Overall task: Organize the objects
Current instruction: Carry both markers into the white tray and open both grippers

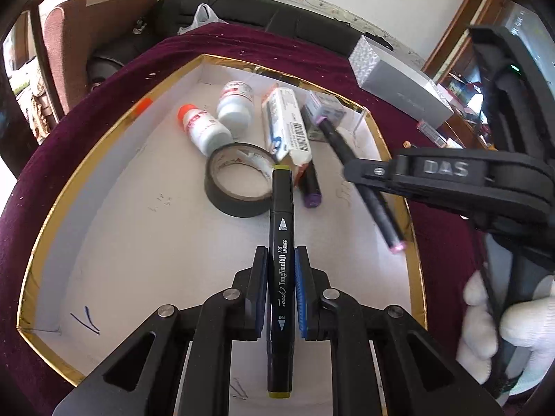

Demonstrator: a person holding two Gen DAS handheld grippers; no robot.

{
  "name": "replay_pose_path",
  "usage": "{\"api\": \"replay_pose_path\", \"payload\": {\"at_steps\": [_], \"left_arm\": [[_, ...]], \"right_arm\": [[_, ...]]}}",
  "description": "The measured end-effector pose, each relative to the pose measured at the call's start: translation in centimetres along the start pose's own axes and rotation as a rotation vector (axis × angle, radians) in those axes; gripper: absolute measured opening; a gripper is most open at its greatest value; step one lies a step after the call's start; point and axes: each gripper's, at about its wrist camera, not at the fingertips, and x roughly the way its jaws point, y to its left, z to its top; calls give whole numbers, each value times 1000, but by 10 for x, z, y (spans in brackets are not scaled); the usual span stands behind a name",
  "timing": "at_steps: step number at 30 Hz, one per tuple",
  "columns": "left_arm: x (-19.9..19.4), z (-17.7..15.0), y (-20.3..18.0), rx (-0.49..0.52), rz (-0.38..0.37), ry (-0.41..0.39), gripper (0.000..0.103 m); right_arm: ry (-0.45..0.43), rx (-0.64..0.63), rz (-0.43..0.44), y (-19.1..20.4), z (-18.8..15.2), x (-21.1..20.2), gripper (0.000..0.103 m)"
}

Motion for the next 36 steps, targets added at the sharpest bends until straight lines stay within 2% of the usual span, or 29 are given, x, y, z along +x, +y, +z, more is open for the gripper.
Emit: {"api": "replay_pose_path", "payload": {"at_steps": [3,8,17,20,22,23,26,29,33,36], "left_arm": [[4,-2,-5,6,-29,26,12],[5,-1,-6,11,-35,27,12],[5,-2,0,-41,-65,23,13],[4,-3,3,-62,-75,21,21],[1,-3,5,-76,-82,11,32],[-2,-3,6,-83,-86,3,33],[-11,-2,9,-102,-94,-21,36],[-19,-2,12,-125,-91,-44,44],[-29,-2,13,-147,-62,-62,49],[-36,-2,8,-144,-44,-83,50]], "right_arm": [[6,-8,-41,0,0,6,13],[13,-25,-70,2,1,10,13],[16,-45,-89,9,-3,11,13],[12,-55,-97,12,-3,11,13],[4,-60,-101,13,-5,11,14],[2,-63,-104,14,-5,11,15],[-6,-62,-83,15,-7,7,20],[-37,-72,-80,19,-8,-3,25],[-106,-120,-103,25,-13,-25,47],[-162,-164,-136,27,-19,-43,49]]}}
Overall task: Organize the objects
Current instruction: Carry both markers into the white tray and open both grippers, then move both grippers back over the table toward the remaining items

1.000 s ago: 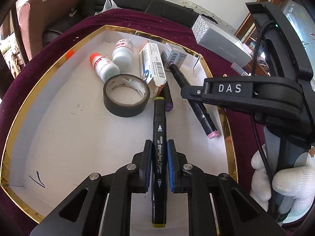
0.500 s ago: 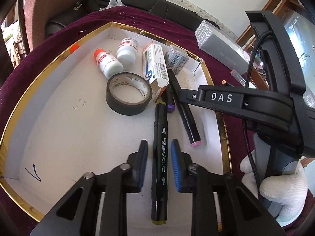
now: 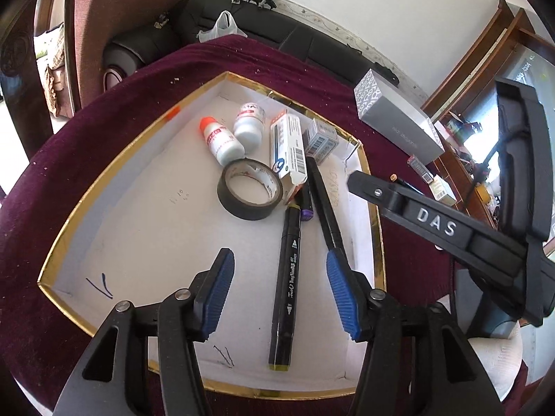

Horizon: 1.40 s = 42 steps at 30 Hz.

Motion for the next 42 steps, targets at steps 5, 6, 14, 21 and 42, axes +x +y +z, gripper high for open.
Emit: {"api": "replay_pose_path", "payload": {"at_steps": [5,6,14,21,42], "left_arm": [[-5,-1,-13,21,10,-6,50],[-5,-2,-17,27,10,-5,50],[-3,-14,-50,85,10,23,50],[2,-22,-76,132,8,40,50],[42,-31,-159,275,40,113,53]], "right_arm": [[-70,-40,-49,-8,-7,-25,57],[-77,-39,-53,-10,-8,-28,57],[-111,1,-90,-45,-21,-48,58],[-124,38,-130,-78,-30,-60,60],[-145,166,-170,-177,-36,-65,64]]}}
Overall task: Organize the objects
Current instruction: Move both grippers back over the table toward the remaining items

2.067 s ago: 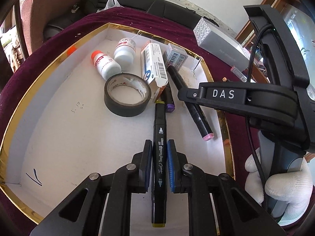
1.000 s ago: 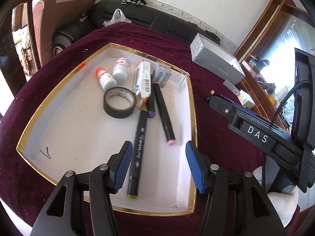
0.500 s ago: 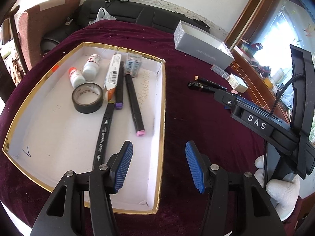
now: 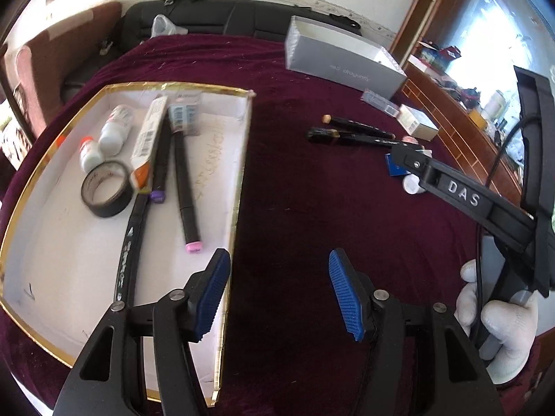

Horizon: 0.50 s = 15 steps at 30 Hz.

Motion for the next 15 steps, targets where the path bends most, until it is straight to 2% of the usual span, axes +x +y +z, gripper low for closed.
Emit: {"api": "replay_pose_path", "payload": {"at_steps": [2,5,11,15], "left_arm": [[0,1,-21,42,-38,6,53],[-6,4,-54,108,-54,-47,53],[-8,4,-119,281,-144,-33,53],[-11,11,-145,352,-160,-44,54]], "right_arm": [[-4,34,-9,-17,1,-2,63],[-4,86,-39,-46,4,-6,63],[-22,183,-113,-98,8,-18,63],[-51,244,-139,-124,12,-23,67]]}}
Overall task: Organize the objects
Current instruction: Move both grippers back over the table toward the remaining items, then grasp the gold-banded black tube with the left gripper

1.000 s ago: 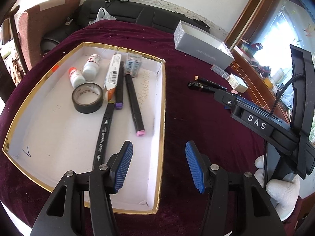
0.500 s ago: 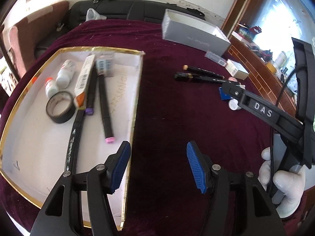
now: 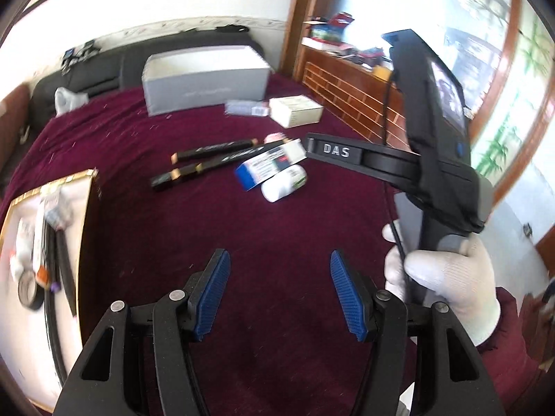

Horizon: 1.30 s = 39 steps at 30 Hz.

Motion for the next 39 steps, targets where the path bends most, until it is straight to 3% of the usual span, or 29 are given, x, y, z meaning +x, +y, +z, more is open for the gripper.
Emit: {"api": "replay_pose_path", "payload": {"at_steps": [6,14,17,21,24,31,34,39], "left_arm": [[12,8,-2,26,9,27,54],[46,27,52,-92,66,72,54],[55,47,74,-103,117,27,54],[85,76,88,-1,231,-26,54],[119,94,102,29,289,-14,54],[178,97,140,-130,258,91,54],[181,89,149,-224,175,113,54],[171,75,126,-140,101,171,54]], "right_arm": [[-22,72,10,-23,8,6,68],[-21,129,5,-33,11,32,68],[-35,142,-7,-37,13,40,68],[-63,174,-14,-46,10,48,68],[-43,217,-25,-60,5,56,68],[-27,278,-19,-74,5,57,69],[-16,260,-16,-68,5,58,70],[40,248,10,-62,1,69,70]]}}
